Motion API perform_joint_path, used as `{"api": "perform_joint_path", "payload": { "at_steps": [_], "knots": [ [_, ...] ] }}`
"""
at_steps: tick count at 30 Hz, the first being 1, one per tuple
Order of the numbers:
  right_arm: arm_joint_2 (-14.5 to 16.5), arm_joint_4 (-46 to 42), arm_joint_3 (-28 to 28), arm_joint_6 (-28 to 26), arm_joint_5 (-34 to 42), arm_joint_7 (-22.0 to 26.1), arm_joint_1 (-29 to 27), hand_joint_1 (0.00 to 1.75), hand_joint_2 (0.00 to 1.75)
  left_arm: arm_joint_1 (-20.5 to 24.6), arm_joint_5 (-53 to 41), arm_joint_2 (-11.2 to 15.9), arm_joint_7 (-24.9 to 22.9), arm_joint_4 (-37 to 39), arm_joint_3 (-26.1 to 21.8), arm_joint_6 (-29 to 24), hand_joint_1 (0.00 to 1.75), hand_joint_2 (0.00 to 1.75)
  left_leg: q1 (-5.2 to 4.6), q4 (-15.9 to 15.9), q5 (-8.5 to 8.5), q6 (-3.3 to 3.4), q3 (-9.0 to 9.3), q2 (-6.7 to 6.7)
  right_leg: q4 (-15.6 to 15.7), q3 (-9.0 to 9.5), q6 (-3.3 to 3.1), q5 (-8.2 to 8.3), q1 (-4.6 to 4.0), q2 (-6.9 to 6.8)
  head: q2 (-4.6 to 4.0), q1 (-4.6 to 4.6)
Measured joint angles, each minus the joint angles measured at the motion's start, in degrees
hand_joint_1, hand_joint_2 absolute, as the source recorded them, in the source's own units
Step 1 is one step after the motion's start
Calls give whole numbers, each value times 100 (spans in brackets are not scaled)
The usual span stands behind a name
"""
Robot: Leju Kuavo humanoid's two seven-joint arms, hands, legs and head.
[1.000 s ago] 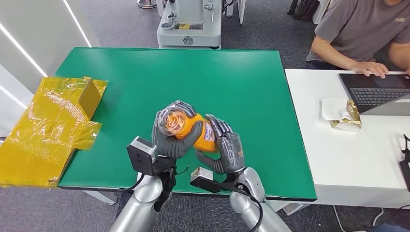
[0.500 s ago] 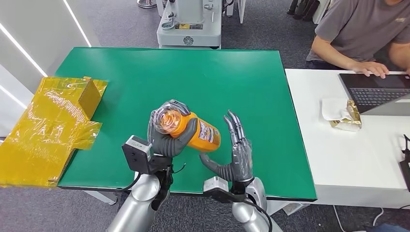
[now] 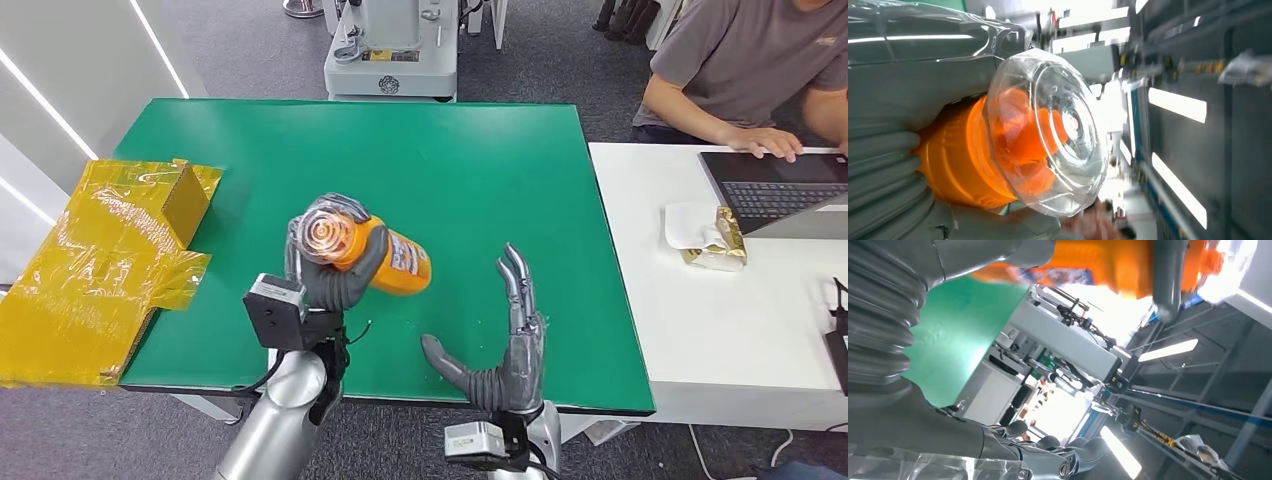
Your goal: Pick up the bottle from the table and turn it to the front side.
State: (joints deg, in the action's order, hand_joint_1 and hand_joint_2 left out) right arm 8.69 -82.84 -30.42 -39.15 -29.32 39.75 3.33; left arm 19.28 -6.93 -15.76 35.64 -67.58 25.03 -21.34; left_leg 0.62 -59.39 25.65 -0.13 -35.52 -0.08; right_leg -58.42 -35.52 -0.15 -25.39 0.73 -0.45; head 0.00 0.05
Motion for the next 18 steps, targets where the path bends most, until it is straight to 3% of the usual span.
{"api": "perform_joint_path", "payload": {
  "at_steps": [5, 11, 15, 18],
  "knots": [
    [0, -266, -7, 0, 170, 13, -360, 0, 175, -20, -146, 167, 32, -317, -368, -214, 175, 175, 1, 3, 1, 0, -1, 0, -1, 0, -1, -2, -1, 0, 0, -1],
    [-2, -427, -15, 1, 340, 13, -561, 0, 175, 6, -796, 609, 113, -737, -902, -789, 175, 175, 2, 6, 0, -1, 1, 3, -1, -1, -4, -6, -2, 1, 0, 1],
    [0, -419, -37, 9, 465, 12, -540, 0, 175, 172, -2040, 910, 80, -824, -1101, -1091, 175, 175, 2, 5, -2, -2, 1, 2, -2, 0, -4, -4, -2, -2, 0, 1],
    [5, -383, -49, 38, 524, 7, -486, 0, 175, 442, -3343, 1127, -243, -737, -1144, -1315, 175, 175, 1, 4, -3, -2, 1, 3, -2, 2, -3, 0, -1, -1, 0, 2]
  ]
}}
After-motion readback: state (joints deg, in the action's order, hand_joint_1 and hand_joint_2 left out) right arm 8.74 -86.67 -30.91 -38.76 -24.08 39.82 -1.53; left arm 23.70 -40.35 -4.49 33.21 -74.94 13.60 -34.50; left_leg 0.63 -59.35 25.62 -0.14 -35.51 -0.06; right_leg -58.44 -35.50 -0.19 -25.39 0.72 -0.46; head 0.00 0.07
